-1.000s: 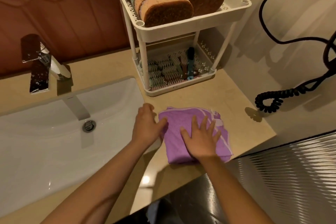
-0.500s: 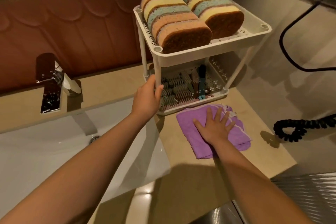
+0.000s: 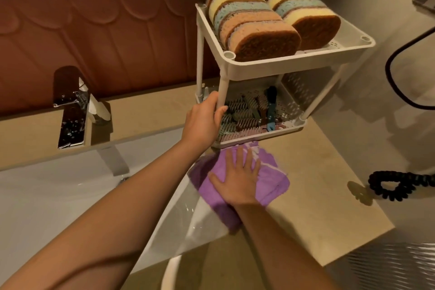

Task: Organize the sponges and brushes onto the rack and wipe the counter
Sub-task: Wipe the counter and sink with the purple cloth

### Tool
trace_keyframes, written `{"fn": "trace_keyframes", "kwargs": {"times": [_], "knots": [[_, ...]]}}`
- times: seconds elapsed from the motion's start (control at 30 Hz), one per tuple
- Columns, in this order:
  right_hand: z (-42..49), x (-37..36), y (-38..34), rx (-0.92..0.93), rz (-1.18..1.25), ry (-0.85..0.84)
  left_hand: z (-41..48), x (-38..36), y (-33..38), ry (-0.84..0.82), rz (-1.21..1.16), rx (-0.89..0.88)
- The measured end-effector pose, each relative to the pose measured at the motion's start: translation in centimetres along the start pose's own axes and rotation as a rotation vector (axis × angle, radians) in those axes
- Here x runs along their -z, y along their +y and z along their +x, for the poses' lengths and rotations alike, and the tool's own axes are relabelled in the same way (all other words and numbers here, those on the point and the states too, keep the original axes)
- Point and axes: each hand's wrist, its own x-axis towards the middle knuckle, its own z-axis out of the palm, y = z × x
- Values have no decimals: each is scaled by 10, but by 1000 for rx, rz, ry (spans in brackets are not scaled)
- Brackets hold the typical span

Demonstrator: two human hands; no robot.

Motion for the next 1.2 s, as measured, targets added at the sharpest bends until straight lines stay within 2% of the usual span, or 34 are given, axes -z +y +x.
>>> {"fn": "trace_keyframes", "kwargs": {"times": [0.2,0.37,0.5,0.63,0.8,1.07,1.2], "knots": [[-4,-5,-26,168,-178,-35,1,0,3,-21,-19,-6],[-9,-8,5,451,-103,3,-2,0,0,-29,-29,4],[-19,-14,21,512,-53,25,-6,0,0,-38,-25,-2],[-30,-18,38,475,-61,18,-10,1,-2,-37,-37,13],[-48,-20,72,287,-84,34,-12,1,-2,-36,-42,46],[-72,-20,120,-30,14,145,-18,-6,2,1,-76,134],[-70,-14,134,-147,17,115,-20,-7,7,-7,-92,168]]}}
